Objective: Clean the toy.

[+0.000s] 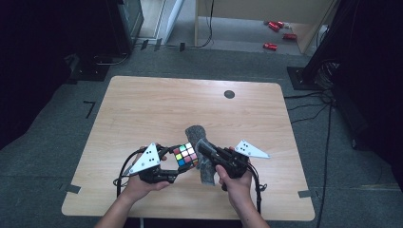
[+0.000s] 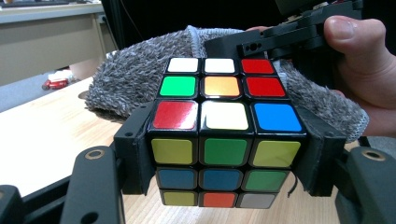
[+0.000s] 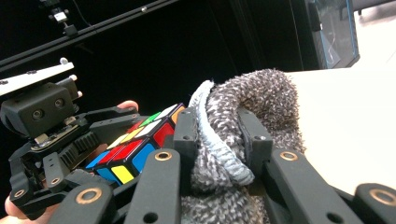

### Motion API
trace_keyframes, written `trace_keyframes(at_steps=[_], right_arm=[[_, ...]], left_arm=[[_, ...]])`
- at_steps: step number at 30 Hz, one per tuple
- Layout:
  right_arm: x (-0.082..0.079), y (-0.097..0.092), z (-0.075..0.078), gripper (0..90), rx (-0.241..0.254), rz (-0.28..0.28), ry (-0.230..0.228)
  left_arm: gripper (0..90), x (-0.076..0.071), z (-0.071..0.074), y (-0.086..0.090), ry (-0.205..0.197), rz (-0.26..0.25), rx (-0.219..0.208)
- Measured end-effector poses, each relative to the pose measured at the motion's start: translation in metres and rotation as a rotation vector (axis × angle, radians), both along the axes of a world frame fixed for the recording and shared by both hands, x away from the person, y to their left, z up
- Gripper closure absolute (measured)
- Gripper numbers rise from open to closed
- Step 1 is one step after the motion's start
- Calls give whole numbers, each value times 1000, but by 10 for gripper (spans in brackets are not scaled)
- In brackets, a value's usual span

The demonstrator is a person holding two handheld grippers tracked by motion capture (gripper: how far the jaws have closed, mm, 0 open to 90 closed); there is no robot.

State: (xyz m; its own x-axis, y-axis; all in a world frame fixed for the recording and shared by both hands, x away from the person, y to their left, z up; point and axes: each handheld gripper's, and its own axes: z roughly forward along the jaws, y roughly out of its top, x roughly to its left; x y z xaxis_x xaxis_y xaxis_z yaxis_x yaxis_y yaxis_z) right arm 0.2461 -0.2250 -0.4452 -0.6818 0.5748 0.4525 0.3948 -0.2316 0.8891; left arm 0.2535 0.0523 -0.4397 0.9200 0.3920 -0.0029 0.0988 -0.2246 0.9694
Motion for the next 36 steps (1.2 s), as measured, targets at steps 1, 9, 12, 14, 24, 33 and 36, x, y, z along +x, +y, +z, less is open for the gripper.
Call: trace_keyframes(at_steps=[1,9,12,14,24,33,36], right_arm=[[1,0,0,734,-5,0,6],[-15,10,21,728,-97,-33,-113],[-21,21,22,722,-164,-18,-152],[-23,29,20,723,-200,9,-156],[-17,26,16,733,-224,-24,-132],[-24,42,14,723,-230,63,-145],[-24,45,14,726,-221,73,-139]], left_arm=[[347,0,0,0,1,-1,9],[348,-1,-7,-14,-14,49,145],[348,-2,-9,-20,-29,73,214],[348,-3,-10,-22,-33,84,237],[348,-9,-8,-25,-90,98,258],[347,-8,-12,-29,-77,95,278],[348,-8,-11,-27,-75,98,267]])
